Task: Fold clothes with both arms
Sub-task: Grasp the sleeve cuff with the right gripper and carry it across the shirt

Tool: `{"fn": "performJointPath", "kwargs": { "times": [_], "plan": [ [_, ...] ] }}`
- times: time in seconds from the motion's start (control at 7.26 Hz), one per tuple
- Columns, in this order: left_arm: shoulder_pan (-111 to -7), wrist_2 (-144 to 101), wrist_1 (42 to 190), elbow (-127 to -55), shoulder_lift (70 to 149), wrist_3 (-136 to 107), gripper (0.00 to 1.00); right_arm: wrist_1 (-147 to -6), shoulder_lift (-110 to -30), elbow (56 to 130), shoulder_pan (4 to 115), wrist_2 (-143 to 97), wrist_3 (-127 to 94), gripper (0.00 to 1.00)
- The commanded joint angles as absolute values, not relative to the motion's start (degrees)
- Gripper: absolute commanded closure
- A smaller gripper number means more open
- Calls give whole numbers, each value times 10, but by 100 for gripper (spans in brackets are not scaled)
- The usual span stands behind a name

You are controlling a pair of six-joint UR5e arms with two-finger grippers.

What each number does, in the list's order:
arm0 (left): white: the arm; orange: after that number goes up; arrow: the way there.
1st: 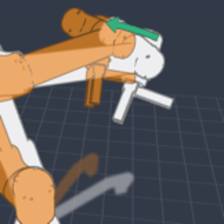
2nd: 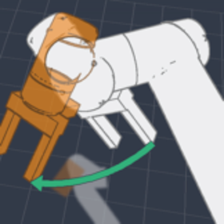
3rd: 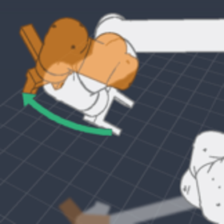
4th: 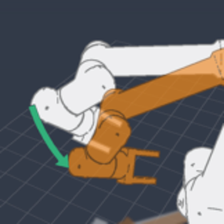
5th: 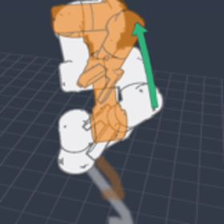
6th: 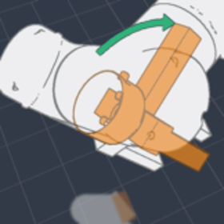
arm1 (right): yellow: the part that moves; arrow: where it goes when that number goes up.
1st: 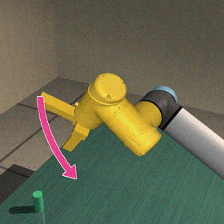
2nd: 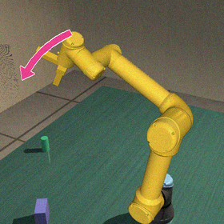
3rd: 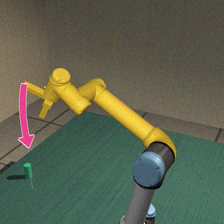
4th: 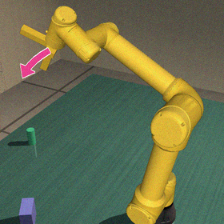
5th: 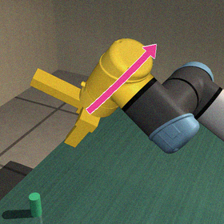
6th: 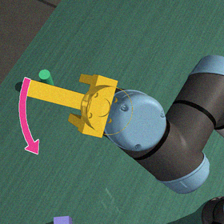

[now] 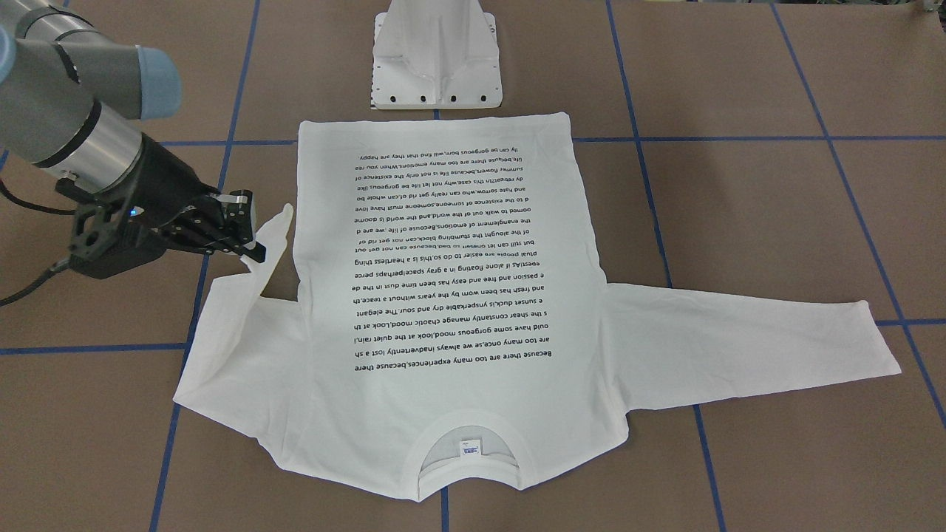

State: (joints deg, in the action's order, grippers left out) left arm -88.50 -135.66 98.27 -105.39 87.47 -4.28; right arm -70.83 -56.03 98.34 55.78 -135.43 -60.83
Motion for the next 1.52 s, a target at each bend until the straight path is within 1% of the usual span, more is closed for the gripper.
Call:
{"fn": "performJointPath", "kwargs": {
  "times": [0.0,0.14,0.28,0.69,0.83,0.96,1.1,1.24,1.38],
  "plan": [
    [-887,-1356,983,-1053,873,-42,0,-707,-442,948,506,-1319,-645,100],
    [-888,-1355,983,-1051,873,-42,0,-709,-386,910,464,-1266,-646,100],
    [-888,-1354,983,-1049,873,-43,0,-709,-355,869,430,-1228,-643,100],
    [-889,-1354,983,-1047,872,-42,0,-708,-300,783,354,-1144,-636,100],
    [-889,-1354,983,-1046,872,-43,0,-708,-297,771,344,-1141,-634,100],
    [-889,-1354,983,-1046,872,-44,0,-708,-293,741,334,-1141,-634,100],
    [-889,-1354,983,-1046,872,-44,0,-692,-262,668,330,-1141,-632,100],
    [-889,-1354,983,-1046,871,-43,0,-640,-241,596,323,-1141,-630,100],
    [-889,-1354,983,-1044,872,-43,0,-611,-226,553,316,-1132,-628,100]
  ]
}}
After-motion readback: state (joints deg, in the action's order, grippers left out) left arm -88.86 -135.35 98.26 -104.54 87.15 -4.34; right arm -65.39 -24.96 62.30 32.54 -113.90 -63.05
